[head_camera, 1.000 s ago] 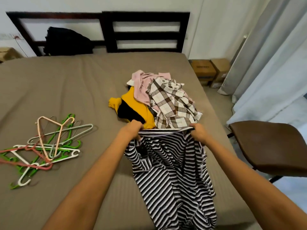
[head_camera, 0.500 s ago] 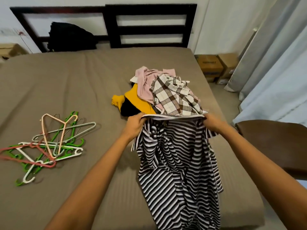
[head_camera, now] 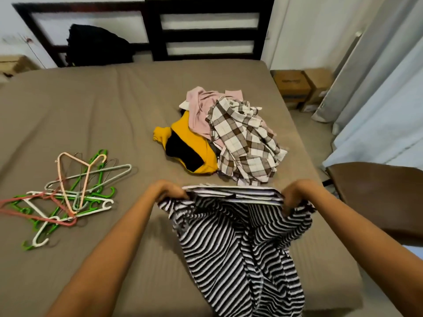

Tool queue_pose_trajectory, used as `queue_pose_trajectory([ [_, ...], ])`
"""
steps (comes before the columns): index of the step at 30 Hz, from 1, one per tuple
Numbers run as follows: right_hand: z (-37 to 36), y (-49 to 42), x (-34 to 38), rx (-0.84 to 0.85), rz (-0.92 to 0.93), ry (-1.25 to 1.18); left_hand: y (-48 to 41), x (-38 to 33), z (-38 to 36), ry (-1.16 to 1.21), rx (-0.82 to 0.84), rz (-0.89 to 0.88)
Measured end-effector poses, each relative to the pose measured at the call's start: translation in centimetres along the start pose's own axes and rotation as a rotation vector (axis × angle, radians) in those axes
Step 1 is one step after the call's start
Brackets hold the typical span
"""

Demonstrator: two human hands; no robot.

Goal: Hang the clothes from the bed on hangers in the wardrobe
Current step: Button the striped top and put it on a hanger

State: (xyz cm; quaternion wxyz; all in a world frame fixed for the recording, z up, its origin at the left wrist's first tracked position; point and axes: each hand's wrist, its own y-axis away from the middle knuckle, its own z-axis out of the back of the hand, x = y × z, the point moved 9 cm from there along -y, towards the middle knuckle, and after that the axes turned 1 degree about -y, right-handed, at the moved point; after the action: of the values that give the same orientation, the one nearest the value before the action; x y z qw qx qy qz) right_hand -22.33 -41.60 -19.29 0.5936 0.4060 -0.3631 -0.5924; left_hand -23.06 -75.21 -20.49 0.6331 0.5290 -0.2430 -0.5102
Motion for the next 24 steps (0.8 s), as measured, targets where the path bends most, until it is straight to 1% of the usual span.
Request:
queue_pose_trajectory([
  [1,-0.4,1.2,0.4,0.123,-0.007,-0.028,0.7,-0.1,-2.4,0.141,0.218,0.012],
  [2,0.2,2.2,1.3,0.164,0.026,-0.165,1.7,-0.8,-3.5,0.258,0.326,-0.007],
  [3,1.6,2.9,2.2,0.135,0.072,-0.391,1.6,-1.7,-2.9,0.347,0.305,-0.040],
  [4,4.0,2.9,2.4,0.011,0.109,-0.646,1.2,-2.8,-1.5,0.451,0.226,-0.074],
  [5,6.4,2.9,2.1,-0.133,0.133,-0.910,1.1,-4.0,0.1,0.605,0.131,-0.116],
  [6,8.4,3.2,2.0,-0.233,0.170,-1.182,0.8,-5.2,2.0,0.831,0.025,-0.163],
  [7,10.2,3.4,2.1,-0.297,0.230,-1.427,0.4,-6.5,3.9,1.097,-0.068,-0.236],
  [8,11.7,3.5,2.6,-0.337,0.317,-1.637,0.4,-8.0,5.7,1.334,-0.139,-0.354],
  [9,12.9,3.6,3.2,-0.352,0.410,-1.799,0.7,-9.5,7.1,1.470,-0.194,-0.496],
  [10,14.1,3.0,3.6,-0.377,0.481,-1.885,1.3,-11.2,7.9,1.508,-0.197,-0.647],
  [11,15.0,2.4,3.9,-0.428,0.519,-1.889,1.8,-12.7,8.0,1.436,-0.204,-0.752],
  [12,15.3,0.9,3.8,-0.481,0.532,-1.826,1.9,-13.8,7.6,1.317,-0.229,-0.793],
  [14,13.7,-3.0,2.6,-0.542,0.396,-1.646,0.1,-13.8,5.4,1.078,-0.326,-0.698],
  [15,12.1,-4.4,2.2,-0.573,0.347,-1.583,-1.6,-13.0,4.1,0.995,-0.385,-0.620],
  [17,7.5,-6.3,1.9,-0.620,0.234,-1.371,-5.4,-10.4,0.8,0.841,-0.493,-0.466],
  [18,4.9,-6.6,2.3,-0.619,0.194,-1.263,-7.3,-9.2,-1.3,0.753,-0.502,-0.398],
  [20,-0.7,-9.9,2.9,-0.583,0.177,-1.131,-10.8,-6.9,-6.2,0.631,-0.438,-0.275],
  [22,-5.8,-13.4,3.0,-0.505,0.163,-1.049,-12.6,-6.0,-10.5,0.598,-0.376,-0.225],
  [24,-10.0,-15.2,2.9,-0.478,0.087,-0.970,-14.0,-5.8,-14.0,0.545,-0.340,-0.214],
])
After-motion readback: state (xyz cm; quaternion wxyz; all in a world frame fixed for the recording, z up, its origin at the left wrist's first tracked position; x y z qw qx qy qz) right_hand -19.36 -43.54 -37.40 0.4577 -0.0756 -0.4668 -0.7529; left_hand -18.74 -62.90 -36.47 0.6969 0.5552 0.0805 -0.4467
